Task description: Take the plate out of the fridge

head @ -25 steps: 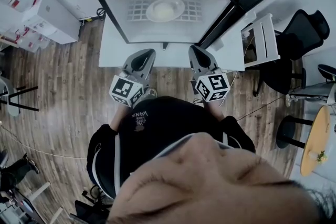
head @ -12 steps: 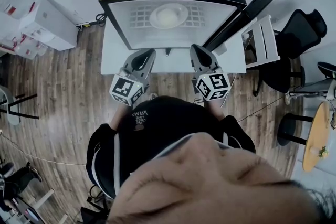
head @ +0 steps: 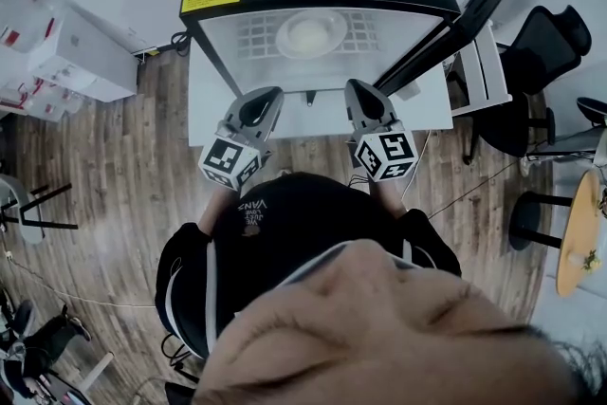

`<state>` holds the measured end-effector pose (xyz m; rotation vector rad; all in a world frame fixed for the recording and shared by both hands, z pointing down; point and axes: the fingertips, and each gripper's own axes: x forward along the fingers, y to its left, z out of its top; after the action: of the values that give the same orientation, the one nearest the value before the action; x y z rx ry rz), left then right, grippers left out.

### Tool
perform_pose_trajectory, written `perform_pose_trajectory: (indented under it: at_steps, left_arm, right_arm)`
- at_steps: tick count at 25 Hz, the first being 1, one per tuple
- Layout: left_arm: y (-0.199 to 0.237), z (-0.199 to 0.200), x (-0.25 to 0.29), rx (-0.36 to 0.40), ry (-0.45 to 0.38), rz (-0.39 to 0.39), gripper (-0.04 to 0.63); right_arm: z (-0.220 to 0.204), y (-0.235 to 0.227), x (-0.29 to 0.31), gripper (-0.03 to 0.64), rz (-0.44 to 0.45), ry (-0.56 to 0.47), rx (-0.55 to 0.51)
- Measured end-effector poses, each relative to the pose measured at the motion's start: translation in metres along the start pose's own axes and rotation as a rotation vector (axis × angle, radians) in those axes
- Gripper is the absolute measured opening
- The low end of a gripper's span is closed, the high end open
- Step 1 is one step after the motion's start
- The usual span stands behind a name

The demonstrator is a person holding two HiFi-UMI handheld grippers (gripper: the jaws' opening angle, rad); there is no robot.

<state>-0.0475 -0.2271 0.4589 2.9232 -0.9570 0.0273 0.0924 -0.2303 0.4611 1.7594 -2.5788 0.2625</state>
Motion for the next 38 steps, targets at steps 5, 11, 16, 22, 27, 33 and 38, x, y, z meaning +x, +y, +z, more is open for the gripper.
perform_pose_trajectory:
  at_steps: [5, 11, 16, 22, 27, 33, 38]
  left_arm:
    - [0.006, 0.000, 0.002, 0.012, 0.012, -0.027, 0.018]
    - [0.012, 0.007, 0.007, 0.016, 0.004, -0.025, 0.018]
    - [0.017, 0.009, 0.017, -0.005, 0.000, 0.007, 0.018]
    - [0.019, 0.014, 0.032, -0.013, -0.008, 0.034, 0.018]
    - [0.026, 0.022, 0.044, -0.041, -0.036, 0.058, 0.018]
    - [0.034, 0.027, 0.055, -0.127, -0.078, 0.083, 0.018]
    - [0.040, 0.027, 0.059, -0.211, -0.106, 0.105, 0.018]
  right_arm:
    - [-0.001, 0.000, 0.007, 0.012, -0.020, -0.003, 0.006]
    - [0.004, -0.005, 0.011, 0.012, -0.022, -0.008, 0.001]
    - [0.009, -0.013, 0.017, 0.012, 0.002, -0.002, -0.008]
    - [0.017, -0.026, 0.026, 0.012, 0.032, 0.000, -0.019]
    - [0.021, -0.035, 0.031, 0.012, 0.052, 0.001, -0.024]
    - [0.025, -0.040, 0.034, 0.012, 0.073, 0.002, -0.030]
    - [0.025, -0.042, 0.036, 0.012, 0.090, 0.007, -0.033]
